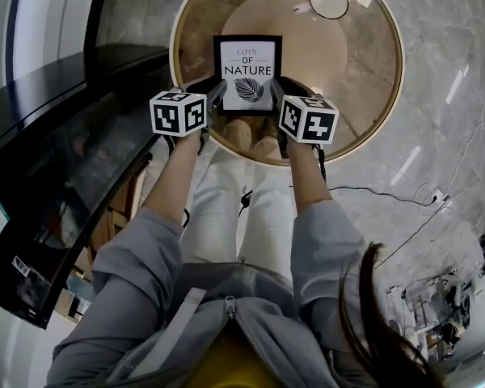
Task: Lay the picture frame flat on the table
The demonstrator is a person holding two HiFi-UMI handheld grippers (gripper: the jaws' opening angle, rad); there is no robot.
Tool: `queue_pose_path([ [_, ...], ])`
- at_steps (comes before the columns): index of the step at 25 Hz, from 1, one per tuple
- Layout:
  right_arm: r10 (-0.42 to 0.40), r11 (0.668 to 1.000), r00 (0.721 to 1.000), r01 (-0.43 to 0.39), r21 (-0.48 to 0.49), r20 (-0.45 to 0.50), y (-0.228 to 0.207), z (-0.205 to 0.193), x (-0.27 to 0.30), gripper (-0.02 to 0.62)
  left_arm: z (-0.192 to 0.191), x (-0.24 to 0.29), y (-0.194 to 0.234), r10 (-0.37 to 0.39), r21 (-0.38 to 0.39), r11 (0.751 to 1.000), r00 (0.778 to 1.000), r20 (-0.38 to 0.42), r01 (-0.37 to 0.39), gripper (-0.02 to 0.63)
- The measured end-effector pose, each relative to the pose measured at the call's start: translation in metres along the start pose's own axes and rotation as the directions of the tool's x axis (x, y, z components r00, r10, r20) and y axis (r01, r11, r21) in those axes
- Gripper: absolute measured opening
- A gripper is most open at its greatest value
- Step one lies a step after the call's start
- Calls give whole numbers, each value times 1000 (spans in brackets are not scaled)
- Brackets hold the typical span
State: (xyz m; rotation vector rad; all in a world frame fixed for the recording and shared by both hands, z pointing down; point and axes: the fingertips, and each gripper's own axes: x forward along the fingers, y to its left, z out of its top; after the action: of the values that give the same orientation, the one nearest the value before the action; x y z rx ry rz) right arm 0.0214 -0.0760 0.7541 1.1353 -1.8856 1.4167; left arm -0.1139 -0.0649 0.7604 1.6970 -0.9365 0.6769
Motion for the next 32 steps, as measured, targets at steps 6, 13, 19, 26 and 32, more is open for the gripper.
queue_pose_path([
  [6, -133, 990, 991, 133, -49, 10, -8, 0, -12, 112, 6, -12, 9, 157, 59, 986, 987, 17, -158, 160],
  [13, -183, 982, 982, 185, -40, 35, 1, -3, -55, 49, 28, -46, -22, 109, 112, 986, 984, 139, -125, 124],
  [19, -193, 981, 977, 193, 15, 89, 31, 3, -137, 0, 38, -100, -91, 39, 169, 983, 986, 164, -67, 3],
  [26, -231, 971, 940, 240, -6, 253, 60, 51, -253, 0, 82, -169, -191, -67, 324, 946, 973, 219, -8, 3],
  [32, -247, 955, 856, 294, -35, 453, 90, 98, -369, 0, 125, -244, -275, -149, 436, 900, 930, 336, -13, 3],
])
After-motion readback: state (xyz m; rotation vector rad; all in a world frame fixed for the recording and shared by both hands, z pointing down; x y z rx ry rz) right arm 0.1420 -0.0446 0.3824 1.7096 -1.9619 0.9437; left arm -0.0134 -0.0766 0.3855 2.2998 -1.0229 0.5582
